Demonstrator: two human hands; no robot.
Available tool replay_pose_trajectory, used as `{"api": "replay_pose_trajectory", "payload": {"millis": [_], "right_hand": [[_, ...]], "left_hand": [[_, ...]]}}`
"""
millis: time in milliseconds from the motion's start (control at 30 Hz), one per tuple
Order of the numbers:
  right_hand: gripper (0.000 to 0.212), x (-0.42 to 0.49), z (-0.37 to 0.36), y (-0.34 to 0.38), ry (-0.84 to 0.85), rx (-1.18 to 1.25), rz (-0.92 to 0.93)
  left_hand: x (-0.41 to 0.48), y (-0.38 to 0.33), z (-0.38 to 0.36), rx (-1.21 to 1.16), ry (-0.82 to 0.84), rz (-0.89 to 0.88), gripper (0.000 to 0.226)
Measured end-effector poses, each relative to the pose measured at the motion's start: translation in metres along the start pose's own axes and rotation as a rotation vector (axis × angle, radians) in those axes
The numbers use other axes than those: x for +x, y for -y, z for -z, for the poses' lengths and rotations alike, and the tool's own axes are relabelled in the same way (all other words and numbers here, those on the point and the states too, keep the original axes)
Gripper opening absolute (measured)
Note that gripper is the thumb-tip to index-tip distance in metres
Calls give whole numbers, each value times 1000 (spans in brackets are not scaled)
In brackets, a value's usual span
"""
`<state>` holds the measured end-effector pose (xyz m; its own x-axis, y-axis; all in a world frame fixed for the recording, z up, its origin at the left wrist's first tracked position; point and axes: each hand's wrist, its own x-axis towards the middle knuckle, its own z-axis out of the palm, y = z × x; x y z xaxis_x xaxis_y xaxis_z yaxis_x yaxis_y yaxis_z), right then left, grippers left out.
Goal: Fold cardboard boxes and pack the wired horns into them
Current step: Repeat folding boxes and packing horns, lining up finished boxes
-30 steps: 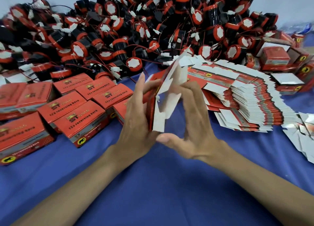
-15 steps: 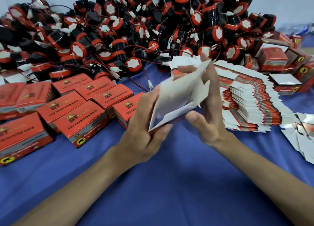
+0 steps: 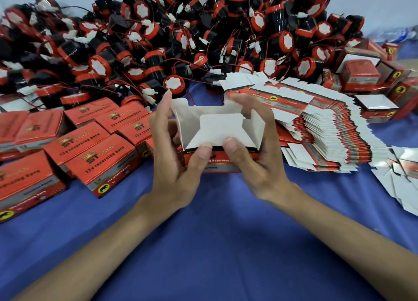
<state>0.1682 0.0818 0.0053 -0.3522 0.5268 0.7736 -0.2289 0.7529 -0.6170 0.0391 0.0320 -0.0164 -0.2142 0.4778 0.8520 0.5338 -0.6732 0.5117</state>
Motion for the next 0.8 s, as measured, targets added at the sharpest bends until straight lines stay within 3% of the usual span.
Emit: {"api": "replay_pose_trajectory", "payload": {"millis": [133,200,300,400,500,567,700,800], "right_hand": [[25,2,0,0,3,-13,24],[18,4,1,-1,-14,15,12],[24,5,1,1,-28,3,-2],[24,4,1,0,-37,3,-1],[15,4,0,0,-43,-12,11],[20,5,0,-1,-104,-51,35],[12,8,-2,0,-185,-65,-5],[30,7,-2,-1,-198,-112,-41]], "left_hand": [[2,-1,3,-79,10,45,67],[1,0,5,-12,10,31,62],[3,1,7,112,24,-70,50],[7,-1,6,34,-36,-141,36],[7,-1,5,-1,-86,-149,34],[6,-1,4,-19,-99,-144,34],[6,-2,1,-113,-46,-187,35],[6,-3,1,-146,-1,-189,32]]}}
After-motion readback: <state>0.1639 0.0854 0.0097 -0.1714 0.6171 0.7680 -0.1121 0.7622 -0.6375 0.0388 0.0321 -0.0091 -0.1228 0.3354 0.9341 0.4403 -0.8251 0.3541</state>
